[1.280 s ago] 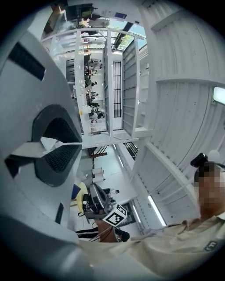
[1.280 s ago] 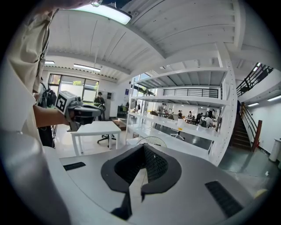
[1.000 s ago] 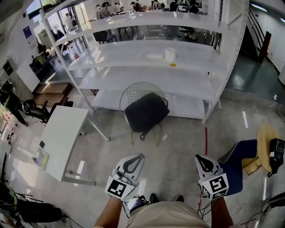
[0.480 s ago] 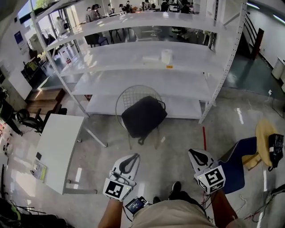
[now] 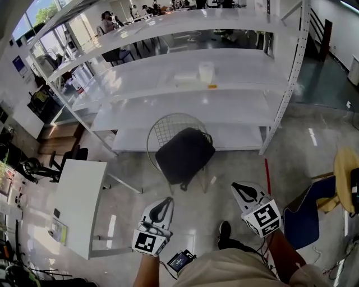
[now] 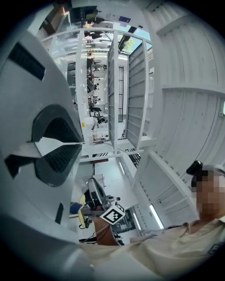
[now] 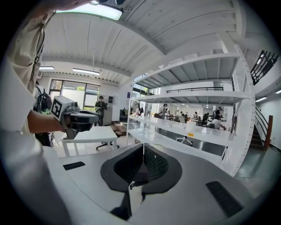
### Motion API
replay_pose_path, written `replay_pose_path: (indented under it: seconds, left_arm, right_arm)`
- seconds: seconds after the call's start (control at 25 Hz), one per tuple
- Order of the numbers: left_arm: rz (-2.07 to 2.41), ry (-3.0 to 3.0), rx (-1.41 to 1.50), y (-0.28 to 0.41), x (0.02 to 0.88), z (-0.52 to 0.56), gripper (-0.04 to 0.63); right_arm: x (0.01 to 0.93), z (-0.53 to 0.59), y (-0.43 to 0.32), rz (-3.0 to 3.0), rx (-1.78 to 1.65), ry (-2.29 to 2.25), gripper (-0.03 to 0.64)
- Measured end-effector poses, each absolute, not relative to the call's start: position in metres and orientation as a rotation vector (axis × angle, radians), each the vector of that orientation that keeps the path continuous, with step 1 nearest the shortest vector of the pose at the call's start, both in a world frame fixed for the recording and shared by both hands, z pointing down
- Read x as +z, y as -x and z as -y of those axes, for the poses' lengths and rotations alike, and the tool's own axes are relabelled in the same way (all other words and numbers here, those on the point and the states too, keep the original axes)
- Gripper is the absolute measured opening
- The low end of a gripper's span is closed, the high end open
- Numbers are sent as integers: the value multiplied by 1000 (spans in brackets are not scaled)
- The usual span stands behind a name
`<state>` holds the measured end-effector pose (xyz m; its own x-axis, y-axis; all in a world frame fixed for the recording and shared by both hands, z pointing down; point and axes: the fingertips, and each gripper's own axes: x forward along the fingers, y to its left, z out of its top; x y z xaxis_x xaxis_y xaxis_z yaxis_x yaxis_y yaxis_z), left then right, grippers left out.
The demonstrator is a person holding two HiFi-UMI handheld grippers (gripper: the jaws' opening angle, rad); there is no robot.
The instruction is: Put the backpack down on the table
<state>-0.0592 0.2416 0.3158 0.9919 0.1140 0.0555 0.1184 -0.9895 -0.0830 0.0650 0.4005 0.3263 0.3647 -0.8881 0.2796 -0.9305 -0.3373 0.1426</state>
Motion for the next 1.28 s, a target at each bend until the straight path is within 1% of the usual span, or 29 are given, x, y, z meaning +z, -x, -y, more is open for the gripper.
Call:
replay_pose_path:
  seconds: [0.24,0.44,0.76,1.12,1.28]
  left_arm:
    - [93,3073,-89,-7,315,-225,25]
    - [22,3077,-107,-48,320,-211,25]
    - [-36,3080,-186,-86,338,-184,25]
    - [-55,3131,-221,-134,363,-115,25]
    - [-16,3152,-165,-160,369,-81,25]
  right_arm:
    - [332,-378,-136,1694,229,-2308,26]
    - [339,-358,-186,1745,220,-2275,26]
    - [360,-324,-230,1803,266,-2242,26]
    - [376,-259,-275,1792,324,-2225,28]
    - [382,-223,-294,1767,327,-2216,28]
